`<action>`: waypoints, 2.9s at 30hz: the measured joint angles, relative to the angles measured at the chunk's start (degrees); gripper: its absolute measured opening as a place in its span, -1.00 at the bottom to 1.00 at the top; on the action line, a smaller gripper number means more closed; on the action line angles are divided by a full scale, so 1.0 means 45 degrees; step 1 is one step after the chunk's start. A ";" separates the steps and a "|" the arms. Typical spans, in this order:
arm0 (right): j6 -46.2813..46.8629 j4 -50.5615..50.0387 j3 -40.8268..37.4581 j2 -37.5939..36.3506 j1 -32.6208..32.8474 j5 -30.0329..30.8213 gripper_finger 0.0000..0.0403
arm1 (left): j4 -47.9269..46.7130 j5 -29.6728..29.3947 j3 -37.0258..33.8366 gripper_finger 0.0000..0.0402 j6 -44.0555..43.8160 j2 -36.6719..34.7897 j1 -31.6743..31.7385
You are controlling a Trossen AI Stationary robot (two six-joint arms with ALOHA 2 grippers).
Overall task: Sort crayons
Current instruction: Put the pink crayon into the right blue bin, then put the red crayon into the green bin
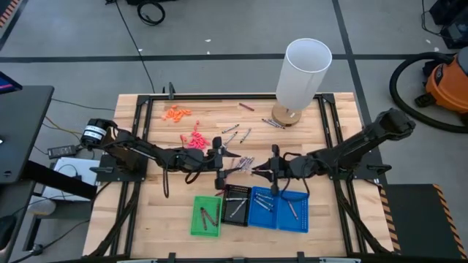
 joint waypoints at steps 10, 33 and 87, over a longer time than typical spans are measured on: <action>0.2853 -0.3707 0.0005 -0.1822 0.1061 -0.1546 -0.79 | -0.0191 0.0000 0.0000 0.06 0.0383 0.0000 -0.0001; 1.0997 -0.8329 -0.0091 -0.1237 0.4038 -0.2888 -0.78 | -0.0273 0.0000 0.0000 0.06 0.1156 0.0010 0.0019; 1.1671 -1.4037 0.0427 -0.2021 -0.1545 -0.3046 -0.21 | -0.7836 -0.0468 0.0097 0.06 -0.5547 -0.1656 0.1383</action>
